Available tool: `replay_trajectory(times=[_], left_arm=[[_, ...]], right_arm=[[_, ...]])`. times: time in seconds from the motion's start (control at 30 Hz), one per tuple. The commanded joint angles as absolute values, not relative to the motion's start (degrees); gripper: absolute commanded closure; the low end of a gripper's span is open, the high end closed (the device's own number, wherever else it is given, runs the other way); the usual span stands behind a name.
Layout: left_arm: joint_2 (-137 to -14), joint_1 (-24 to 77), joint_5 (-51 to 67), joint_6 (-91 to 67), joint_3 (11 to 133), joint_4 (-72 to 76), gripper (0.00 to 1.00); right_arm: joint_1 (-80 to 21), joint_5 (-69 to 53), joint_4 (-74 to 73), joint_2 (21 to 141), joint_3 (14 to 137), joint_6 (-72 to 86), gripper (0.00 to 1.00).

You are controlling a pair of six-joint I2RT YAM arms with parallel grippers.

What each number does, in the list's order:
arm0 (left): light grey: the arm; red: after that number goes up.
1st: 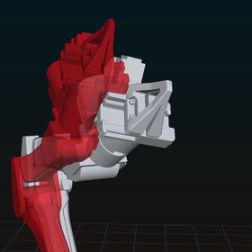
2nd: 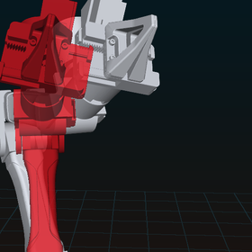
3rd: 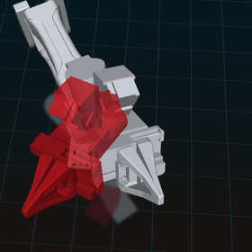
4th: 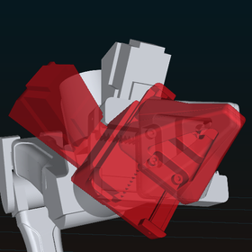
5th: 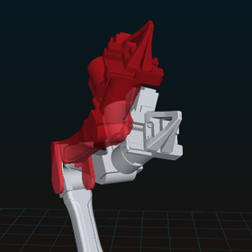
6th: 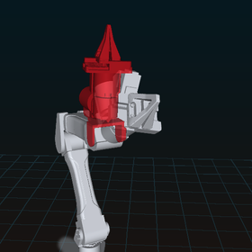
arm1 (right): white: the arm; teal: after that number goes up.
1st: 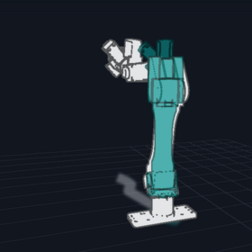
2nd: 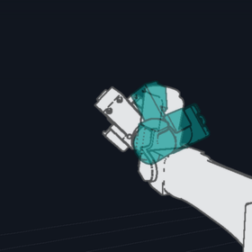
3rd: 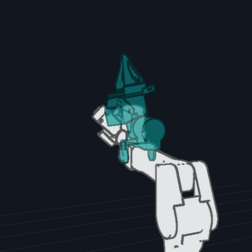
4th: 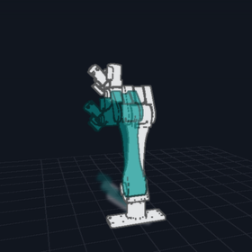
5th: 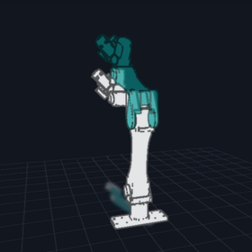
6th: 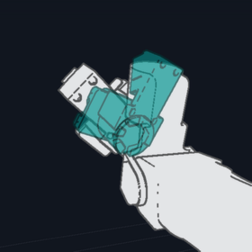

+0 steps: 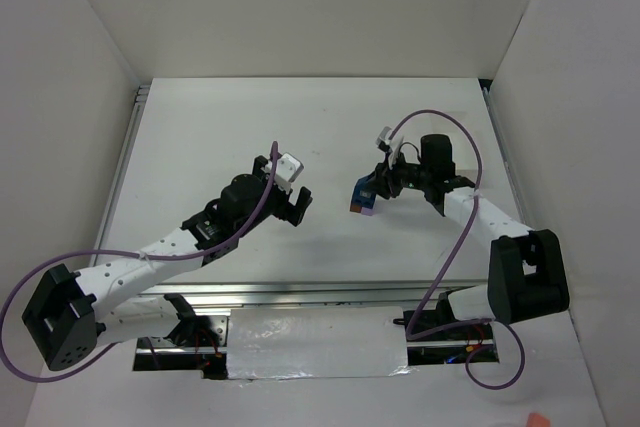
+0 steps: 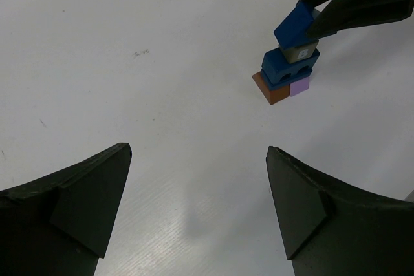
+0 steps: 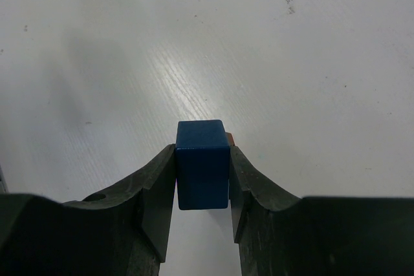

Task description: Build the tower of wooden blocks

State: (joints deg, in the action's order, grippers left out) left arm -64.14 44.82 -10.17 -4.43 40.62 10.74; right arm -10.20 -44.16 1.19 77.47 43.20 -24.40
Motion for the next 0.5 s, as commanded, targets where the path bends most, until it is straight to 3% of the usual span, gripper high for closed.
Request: replay_trajectory(times=[0.0,0.47], left_arm=[[-63.90,44.65,-9.32,-3.16,42.89,13.45,0.01],[-63.90,44.65,-8.97,-2.90,43.24,13.27,0.01]], right_arm=[[-10.81,-44.03,1.14,77.70,46.05,-25.05,0.77],[-10.81,-44.30,0.70,77.87,46.23,-25.31,0.75]])
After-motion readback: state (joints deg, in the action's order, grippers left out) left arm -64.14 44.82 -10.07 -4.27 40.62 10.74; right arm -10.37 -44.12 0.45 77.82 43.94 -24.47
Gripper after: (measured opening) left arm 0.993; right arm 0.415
